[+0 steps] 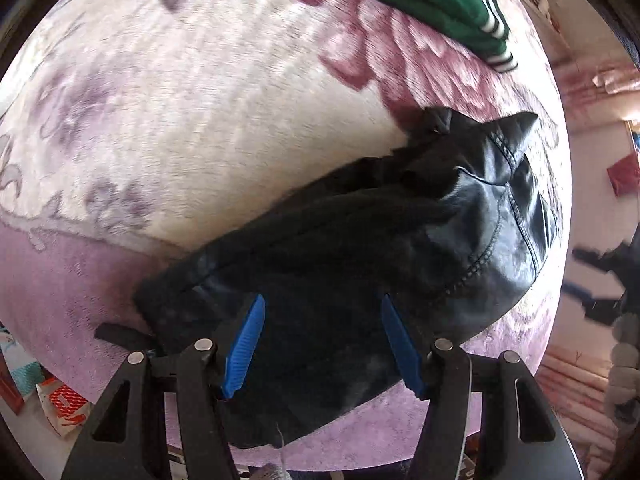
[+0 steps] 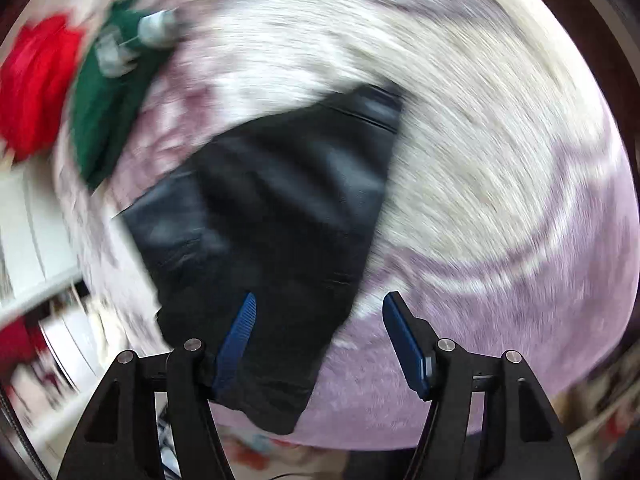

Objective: Fold large clothes

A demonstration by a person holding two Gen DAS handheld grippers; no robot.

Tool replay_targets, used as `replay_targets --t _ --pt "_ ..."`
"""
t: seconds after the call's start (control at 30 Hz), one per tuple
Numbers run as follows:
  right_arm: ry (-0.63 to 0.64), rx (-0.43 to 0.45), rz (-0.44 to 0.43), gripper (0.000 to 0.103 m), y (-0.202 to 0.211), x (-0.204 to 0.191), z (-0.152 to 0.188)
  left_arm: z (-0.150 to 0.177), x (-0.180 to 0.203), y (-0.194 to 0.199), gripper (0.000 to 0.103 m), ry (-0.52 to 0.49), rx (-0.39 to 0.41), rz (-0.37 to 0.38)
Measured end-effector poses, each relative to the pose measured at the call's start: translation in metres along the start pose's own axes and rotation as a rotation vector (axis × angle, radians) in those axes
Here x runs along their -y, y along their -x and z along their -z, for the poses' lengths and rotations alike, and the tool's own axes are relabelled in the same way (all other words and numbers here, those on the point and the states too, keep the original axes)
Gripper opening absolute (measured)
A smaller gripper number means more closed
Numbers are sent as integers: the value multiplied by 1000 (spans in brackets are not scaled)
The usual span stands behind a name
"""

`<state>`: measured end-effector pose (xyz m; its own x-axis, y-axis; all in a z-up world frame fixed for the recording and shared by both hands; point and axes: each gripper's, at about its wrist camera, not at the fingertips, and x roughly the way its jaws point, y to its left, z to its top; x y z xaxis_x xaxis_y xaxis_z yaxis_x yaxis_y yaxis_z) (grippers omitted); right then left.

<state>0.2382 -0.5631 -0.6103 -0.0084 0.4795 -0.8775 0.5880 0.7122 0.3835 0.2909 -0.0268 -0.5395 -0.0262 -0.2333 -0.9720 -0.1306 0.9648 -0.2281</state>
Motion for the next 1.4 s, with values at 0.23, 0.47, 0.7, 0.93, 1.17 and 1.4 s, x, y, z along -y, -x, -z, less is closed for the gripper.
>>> replay_targets --t 0.23,0.47,0.7,0.93,1.17,1.4 --pt "407 -83 -7 35 -92 -141 -31 -43 14 -44 58 24 -39 -11" --pt "366 -168 83 35 -127 -164 -75 -56 -13 -62 60 110 -77 22" --pt "528 -290 -3 35 -88 -165 -11 -24 -27 -25 60 128 -34 -77" --pt "553 -206 252 28 -148 -162 -7 0 -14 -11 60 83 -44 -145" --pt "307 -192 -106 59 -43 -76 -30 3 66 -12 60 -18 -36 -34" --pt "107 61 -85 72 15 75 -67 -35 111 -73 60 -25 -14 -83"
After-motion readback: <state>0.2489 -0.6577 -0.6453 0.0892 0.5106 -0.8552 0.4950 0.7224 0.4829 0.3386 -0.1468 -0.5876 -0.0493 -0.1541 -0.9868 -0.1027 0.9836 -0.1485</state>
